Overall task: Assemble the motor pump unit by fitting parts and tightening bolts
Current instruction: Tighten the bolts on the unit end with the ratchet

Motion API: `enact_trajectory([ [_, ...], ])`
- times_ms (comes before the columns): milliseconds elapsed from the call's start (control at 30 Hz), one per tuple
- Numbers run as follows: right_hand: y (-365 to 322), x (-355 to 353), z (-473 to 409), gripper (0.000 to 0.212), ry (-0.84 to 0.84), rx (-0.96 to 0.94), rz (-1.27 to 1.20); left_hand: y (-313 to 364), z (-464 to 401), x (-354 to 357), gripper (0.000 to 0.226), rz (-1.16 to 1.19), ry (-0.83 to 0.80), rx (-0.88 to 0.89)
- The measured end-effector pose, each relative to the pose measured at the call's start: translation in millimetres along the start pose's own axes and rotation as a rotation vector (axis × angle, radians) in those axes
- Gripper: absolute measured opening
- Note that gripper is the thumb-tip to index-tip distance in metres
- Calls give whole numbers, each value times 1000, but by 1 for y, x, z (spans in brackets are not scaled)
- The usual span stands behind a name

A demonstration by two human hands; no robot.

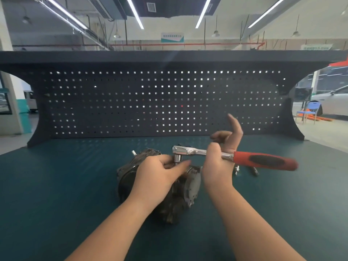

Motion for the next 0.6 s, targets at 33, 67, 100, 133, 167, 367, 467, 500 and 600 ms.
enact_trajectory([
  [33, -10, 1, -5, 71, 10, -80, 38, 0, 0, 0, 29, 13, 2, 5],
  [67, -16, 6, -8, 75, -19, -129, 87, 0, 0, -1, 33, 9, 17, 12],
  [100, -25, 13, -7, 78, -57, -171, 135, 0, 0, -2, 32, -1, 38, 17],
  [133, -36, 21, -2, 77, -54, -240, 191, 1, 1, -2, 30, 1, 50, 14],
  [167, -50, 26, 8, 72, -5, -325, 245, 1, 2, -3, 30, 15, 48, 7],
  [367, -34, 17, 15, 43, -53, -334, 223, 7, 2, 0, 44, -22, -44, 3],
  [467, -6, 3, 6, 24, -111, -106, 19, 8, 1, -2, 41, -76, -33, 6],
  [500, 2, 1, 6, 20, -125, -6, -37, 8, 1, -3, 35, -80, -26, 1],
  [600, 31, 6, 12, 24, -245, 367, -90, 5, 1, -5, 33, -93, -18, -8],
])
Point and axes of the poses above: each hand's wrist, its own z-axis away from the middle knuckle, its own x-axis out of the palm, y = z × x, the point moved 6 cm from there along -z, towards the middle knuckle, and after that the axes turned 13 degrees about -x, right-handed, at the moved point
